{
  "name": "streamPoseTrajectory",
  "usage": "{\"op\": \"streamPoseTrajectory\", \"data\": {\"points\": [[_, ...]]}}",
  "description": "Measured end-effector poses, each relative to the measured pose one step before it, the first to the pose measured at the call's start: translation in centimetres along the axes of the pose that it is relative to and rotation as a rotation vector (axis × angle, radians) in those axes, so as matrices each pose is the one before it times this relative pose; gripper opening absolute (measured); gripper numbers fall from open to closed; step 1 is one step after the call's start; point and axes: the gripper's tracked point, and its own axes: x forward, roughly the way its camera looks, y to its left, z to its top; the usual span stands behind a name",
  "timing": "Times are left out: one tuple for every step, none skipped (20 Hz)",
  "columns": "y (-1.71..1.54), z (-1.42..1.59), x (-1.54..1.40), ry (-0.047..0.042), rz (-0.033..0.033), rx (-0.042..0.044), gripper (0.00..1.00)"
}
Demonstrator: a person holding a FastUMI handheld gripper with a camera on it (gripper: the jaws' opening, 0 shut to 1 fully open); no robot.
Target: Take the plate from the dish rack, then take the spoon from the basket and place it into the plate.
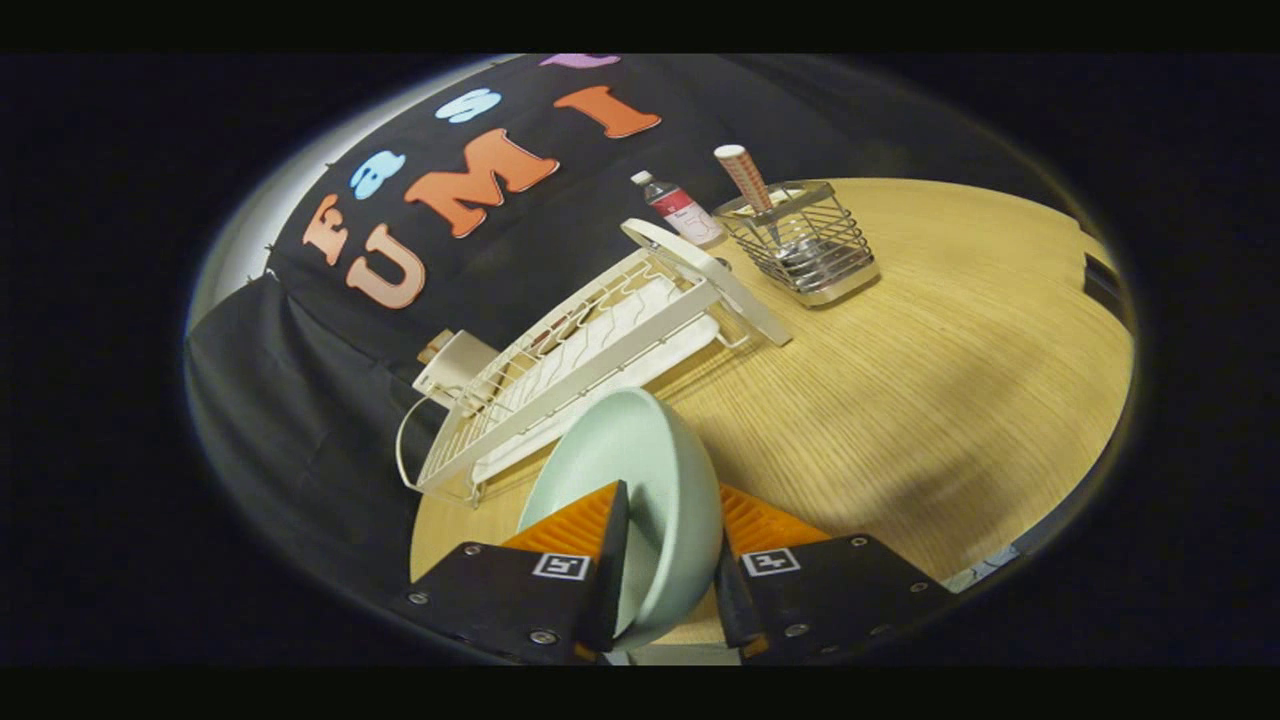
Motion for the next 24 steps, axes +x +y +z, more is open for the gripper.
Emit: {"op": "streamPoseTrajectory", "data": {"points": [[-0.447,0.169,0.026,-0.00854,-0.02534,-0.03027,0.43],[-0.517,0.353,-0.055,-0.01075,-0.02306,-0.03428,0.52],[-0.318,0.415,-0.146,-0.01284,-0.0197,-0.03324,0.57],[-0.292,0.614,-0.218,-0.01583,-0.0062,-0.02474,0.62],[-0.072,0.38,-0.378,-0.01202,0.00275,-0.01371,0.64],[-0.109,0.657,-0.269,-0.0169,0.00421,-0.00682,0.71],[-0.195,0.667,-0.206,-0.02014,-0.00416,-0.01247,0.76],[-0.57,0.698,-0.105,-0.02,-0.01721,-0.01992,0.85],[-0.689,0.683,-0.008,-0.02108,-0.0224,-0.02426,0.88],[-0.662,0.695,-0.032,-0.0181,-0.02136,-0.02331,0.93],[-0.58,0.773,-0.346,-0.02196,-0.01561,-0.02438,0.95],[-0.572,0.837,-0.081,-0.02388,-0.01451,-0.02837,0.98],[-0.703,0.863,-0.256,-0.02693,-0.02139,-0.0326,0.99],[-0.73,1.061,-0.123,-0.03273,-0.01982,-0.03433,0.98],[-0.769,1.134,-0.08,-0.0361,-0.02115,-0.03124,0.99],[-0.785,1.133,0.042,-0.03436,-0.02296,-0.02319,0.99],[-0.716,1.102,0.08,-0.03614,-0.02107,-0.01729,0.98],[-0.636,1.183,0.108,-0.03961,-0.01795,-0.01233,0.98],[-0.252,0.94,0.058,-0.03263,-0.00475,-0.00914,0.99],[-0.305,0.96,0.117,-0.03414,-0.00114,-0.00755,0.99],[-0.275,0.773,0.161,-0.0342,-0.00334,-0.00605,0.98],[-0.32,0.706,0.286,-0.02815,-0.00425,-0.00886,0.98],[-0.346,0.487,0.384,-0.02019,-0.00313,-0.01434,0.98],[-0.124,0.26,0.398,-0.01041,-0.00126,-0.00791,0.96]]}}
